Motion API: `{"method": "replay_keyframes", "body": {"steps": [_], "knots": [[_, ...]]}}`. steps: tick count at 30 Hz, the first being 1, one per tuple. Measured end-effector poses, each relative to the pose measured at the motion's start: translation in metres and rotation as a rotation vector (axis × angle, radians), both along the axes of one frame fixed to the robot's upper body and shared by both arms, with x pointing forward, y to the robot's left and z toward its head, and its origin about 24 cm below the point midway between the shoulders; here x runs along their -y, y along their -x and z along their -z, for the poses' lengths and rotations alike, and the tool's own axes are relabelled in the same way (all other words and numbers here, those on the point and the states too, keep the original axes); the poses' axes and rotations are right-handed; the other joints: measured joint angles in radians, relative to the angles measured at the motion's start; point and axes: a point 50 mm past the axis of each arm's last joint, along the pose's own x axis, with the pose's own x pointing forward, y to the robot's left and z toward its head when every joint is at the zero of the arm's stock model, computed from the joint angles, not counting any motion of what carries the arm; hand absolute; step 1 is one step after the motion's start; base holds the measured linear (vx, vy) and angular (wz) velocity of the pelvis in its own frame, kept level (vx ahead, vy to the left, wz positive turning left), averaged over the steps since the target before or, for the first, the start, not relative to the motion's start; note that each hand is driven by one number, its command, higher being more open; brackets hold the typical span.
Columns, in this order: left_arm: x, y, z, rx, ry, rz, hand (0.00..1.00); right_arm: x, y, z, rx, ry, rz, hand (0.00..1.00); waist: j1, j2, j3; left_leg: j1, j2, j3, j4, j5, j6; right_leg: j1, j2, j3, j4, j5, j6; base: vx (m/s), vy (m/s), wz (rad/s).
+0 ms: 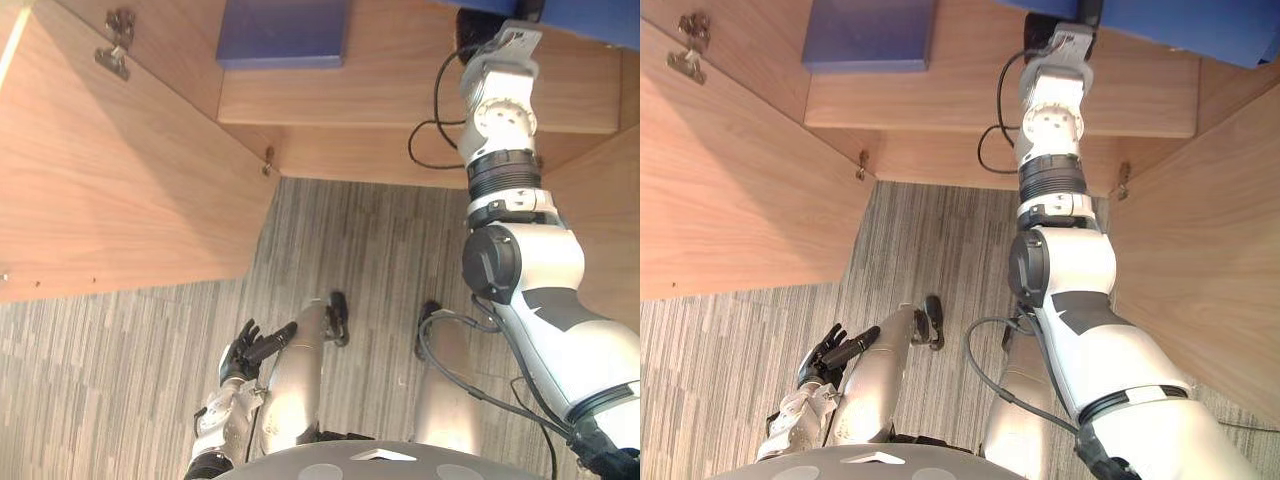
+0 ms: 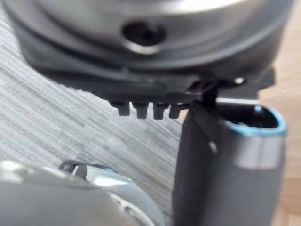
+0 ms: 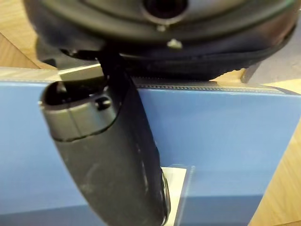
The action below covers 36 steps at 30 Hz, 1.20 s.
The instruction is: Walk over to the cabinet, pick up the folder, carry it to the office cabinet, place the folder inside the office cabinet, then close the office cabinet door
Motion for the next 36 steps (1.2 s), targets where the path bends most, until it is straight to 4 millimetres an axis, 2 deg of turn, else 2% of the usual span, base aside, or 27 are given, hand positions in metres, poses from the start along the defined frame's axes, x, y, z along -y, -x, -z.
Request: {"method": "replay_keyframes", "body": {"steps": [5,8,14,17,23,32,33,36], "knots": [[0.001,-0.007,-0.006,0.041,0.011,-0.018,1.00,0.010,0.007,-0.020,0.040,-0.052,0.024,0.00,0.007,0.006,0.013,-0.090,-0.005,-0.026,0.060,-0.001,0.004,-0.069,-0.018,-0.015,0.048,-0.003,0.003,-0.13,0.014,0.14],[0.003,-0.019,-0.013,0.081,0.012,-0.011,1.00,0.030,0.012,-0.027,0.023,-0.062,0.072,0.00,0.026,0.008,0.029,-0.146,-0.015,-0.038,0.098,0.000,0.005,-0.121,-0.034,-0.021,0.092,-0.007,0.002,-0.07,-0.009,0.15],[0.002,-0.022,-0.015,0.093,0.011,-0.026,1.00,0.035,0.011,-0.023,-0.064,-0.089,0.076,0.00,0.028,0.007,0.032,-0.198,-0.026,-0.046,0.114,0.005,0.011,-0.170,-0.050,-0.028,0.117,-0.007,0.002,-0.04,-0.018,0.07],[0.003,-0.023,-0.017,0.100,0.019,-0.032,1.00,0.051,0.016,-0.030,-0.054,-0.086,0.114,0.00,0.030,0.010,0.062,-0.200,-0.044,-0.051,0.106,0.015,0.014,-0.171,-0.074,-0.040,0.125,-0.015,0.003,-0.05,-0.028,0.18],[0.000,-0.013,-0.007,0.021,0.012,-0.043,1.00,0.072,0.025,-0.040,-0.043,-0.097,0.169,0.00,0.032,0.015,0.076,-0.236,-0.068,-0.059,0.099,0.031,0.018,-0.209,-0.102,-0.050,0.140,-0.015,0.003,-0.04,-0.012,0.14],[-0.001,-0.008,-0.004,-0.001,0.008,-0.052,1.00,0.078,0.027,-0.041,-0.051,-0.106,0.184,0.00,0.029,0.015,0.076,-0.236,-0.096,-0.062,0.057,0.058,0.017,-0.218,-0.130,-0.057,0.139,-0.016,0.004,-0.04,-0.002,0.09],[-0.001,-0.008,-0.004,-0.003,0.000,-0.049,1.00,0.081,0.029,-0.042,-0.048,-0.105,0.191,1.00,0.029,0.015,0.076,-0.237,-0.103,-0.066,0.050,0.065,0.016,-0.220,-0.135,-0.059,0.139,-0.017,0.004,-0.07,0.001,0.16],[-0.001,-0.006,-0.002,-0.012,0.010,-0.070,1.00,0.085,0.030,-0.044,-0.042,-0.103,0.201,1.00,0.029,0.015,0.076,-0.241,-0.107,-0.070,0.046,0.072,0.015,-0.220,-0.144,-0.069,0.140,-0.018,0.002,-0.05,0.013,0.11]]}}
